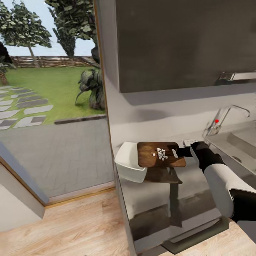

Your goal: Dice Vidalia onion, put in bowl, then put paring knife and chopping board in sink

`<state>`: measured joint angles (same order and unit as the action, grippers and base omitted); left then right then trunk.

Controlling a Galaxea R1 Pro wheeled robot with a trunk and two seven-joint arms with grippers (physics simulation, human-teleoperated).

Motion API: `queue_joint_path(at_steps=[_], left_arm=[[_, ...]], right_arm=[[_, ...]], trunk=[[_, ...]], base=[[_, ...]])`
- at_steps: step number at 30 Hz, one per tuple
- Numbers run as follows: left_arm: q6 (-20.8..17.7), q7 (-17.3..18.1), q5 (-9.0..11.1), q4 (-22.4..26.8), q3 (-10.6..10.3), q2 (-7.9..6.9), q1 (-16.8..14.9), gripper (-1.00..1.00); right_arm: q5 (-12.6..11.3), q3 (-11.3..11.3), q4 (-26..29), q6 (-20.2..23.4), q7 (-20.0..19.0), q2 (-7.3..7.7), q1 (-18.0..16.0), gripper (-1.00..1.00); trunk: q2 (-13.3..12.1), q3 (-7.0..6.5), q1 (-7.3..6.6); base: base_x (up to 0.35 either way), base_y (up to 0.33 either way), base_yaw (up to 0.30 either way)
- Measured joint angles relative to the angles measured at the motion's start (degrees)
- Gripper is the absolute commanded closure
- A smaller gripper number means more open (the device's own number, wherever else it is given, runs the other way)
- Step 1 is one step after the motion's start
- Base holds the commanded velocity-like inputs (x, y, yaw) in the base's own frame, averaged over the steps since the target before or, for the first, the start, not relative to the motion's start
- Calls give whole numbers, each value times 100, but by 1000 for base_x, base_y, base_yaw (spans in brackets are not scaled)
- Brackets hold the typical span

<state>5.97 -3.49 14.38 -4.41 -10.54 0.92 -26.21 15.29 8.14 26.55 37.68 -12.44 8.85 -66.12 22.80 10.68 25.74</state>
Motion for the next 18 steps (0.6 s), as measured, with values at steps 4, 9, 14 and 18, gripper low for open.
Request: queue_joint_path(at_steps=[4,9,14,18], left_arm=[[-3,0,0,0,0,0,1,-100],[-1,0,0,0,-3,0,2,-100],[1,1,0,1,-1,0,3,-100],[-1,2,0,2,1,-1,3,-100]], right_arm=[[1,0,0,-3,0,-1,0,100],[1,0,0,1,0,-1,0,100],[-13,3,0,0,1,-3,-1,100],[2,3,-1,-2,-1,-3,-2,100]], trunk=[[0,0,0],[0,0,0],[0,0,1],[0,0,1]], base=[[97,308,-178],[85,293,-167],[63,209,-140],[8,24,-64]])
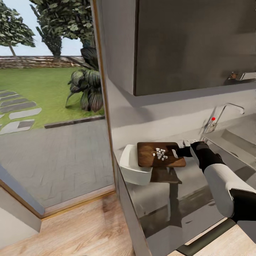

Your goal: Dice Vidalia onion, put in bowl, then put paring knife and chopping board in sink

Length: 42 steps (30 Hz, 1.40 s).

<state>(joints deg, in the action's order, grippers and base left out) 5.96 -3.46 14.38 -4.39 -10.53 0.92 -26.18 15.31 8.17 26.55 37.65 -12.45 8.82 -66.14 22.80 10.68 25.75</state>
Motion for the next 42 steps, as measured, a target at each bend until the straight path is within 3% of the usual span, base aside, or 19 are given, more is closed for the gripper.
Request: queue_joint_path(at_steps=[9,15,33,42], left_arm=[[-4,9,0,0,-6,13,-1,-100],[-4,2,0,0,-4,17,0,-100],[-5,0,0,0,-1,18,-2,-100],[-4,0,0,0,-1,17,-1,-100]], right_arm=[[-9,-48,35,-51,-15,-21,0,100],[-33,-393,78,-50,1,-35,-2,100],[-12,-402,441,28,3,-56,-1,100],[-7,-410,631,298,6,-63,-1,100]], trunk=[[0,0,0],[1,0,0],[0,0,0],[0,-57,0]], base=[[0,1,-3],[0,0,0],[0,0,0],[0,0,0]])
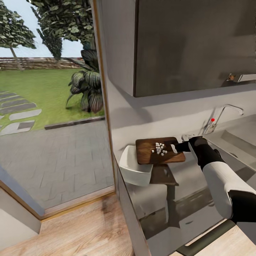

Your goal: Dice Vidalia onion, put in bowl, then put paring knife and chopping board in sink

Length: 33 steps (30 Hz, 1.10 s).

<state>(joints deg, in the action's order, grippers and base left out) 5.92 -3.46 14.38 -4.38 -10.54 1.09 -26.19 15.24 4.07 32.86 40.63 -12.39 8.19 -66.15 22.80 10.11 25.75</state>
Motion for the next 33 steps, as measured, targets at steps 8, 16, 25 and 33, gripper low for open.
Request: queue_joint_path(at_steps=[8,16,25,33], left_arm=[[-2,0,0,0,-2,0,0,-100],[-1,0,0,0,1,0,-2,-100],[-1,0,0,0,3,-2,0,-100],[-1,-9,0,0,3,0,0,-100]], right_arm=[[-2,-6,67,91,9,-41,0,100],[10,-270,167,251,45,-166,0,100],[5,-288,171,258,60,-237,0,100],[13,-303,221,417,63,-341,1,100]], trunk=[[0,-72,0],[0,-144,0],[0,-225,0],[-1,-266,0]], base=[[0,0,0],[0,0,0],[0,0,0],[0,0,0]])
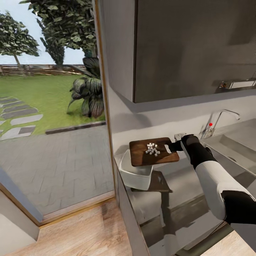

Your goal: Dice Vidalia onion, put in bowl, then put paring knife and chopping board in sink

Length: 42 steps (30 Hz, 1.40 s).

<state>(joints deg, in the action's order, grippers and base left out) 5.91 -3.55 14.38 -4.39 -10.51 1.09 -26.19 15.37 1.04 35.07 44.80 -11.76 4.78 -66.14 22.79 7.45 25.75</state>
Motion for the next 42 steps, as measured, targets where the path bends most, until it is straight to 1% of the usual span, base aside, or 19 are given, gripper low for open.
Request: queue_joint_path(at_steps=[2,5,7,9,19,26,30,32,35,42], left_arm=[[0,0,0,0,-1,-1,-1,-100],[-1,0,0,0,-1,-1,1,-100],[-1,0,0,0,-1,0,0,-100],[0,0,0,0,0,0,-1,-100],[0,0,0,0,-4,0,0,-100],[-1,0,0,0,-2,0,-1,-100],[-1,0,0,0,-1,0,2,-100],[-1,0,0,0,0,-1,0,-100],[1,0,0,0,-3,0,-1,-100],[1,0,0,0,-2,0,1,-100]], right_arm=[[6,-7,1,5,12,-3,0,100],[47,-10,1,1,281,-6,0,100],[8,-16,0,4,521,-77,0,100],[-15,-17,0,4,622,-128,0,100],[-1,-9,76,4,675,-145,-1,100],[40,-7,331,24,993,-173,0,100],[18,-14,360,106,1086,-269,0,100],[75,-12,362,117,1237,-329,1,100],[55,-9,364,116,1414,-438,0,100],[64,-23,356,104,1462,-455,0,100]], trunk=[[0,-1,0],[0,-1,0],[0,-1,0],[0,-1,0],[0,-1,0],[0,-1,0],[0,-1,0],[0,-1,0],[0,-1,0],[0,-1,0]], base=[[0,0,0],[0,0,0],[0,0,0],[0,0,0],[0,0,0],[0,0,0],[0,0,0],[0,0,0],[0,0,0],[0,0,0]])
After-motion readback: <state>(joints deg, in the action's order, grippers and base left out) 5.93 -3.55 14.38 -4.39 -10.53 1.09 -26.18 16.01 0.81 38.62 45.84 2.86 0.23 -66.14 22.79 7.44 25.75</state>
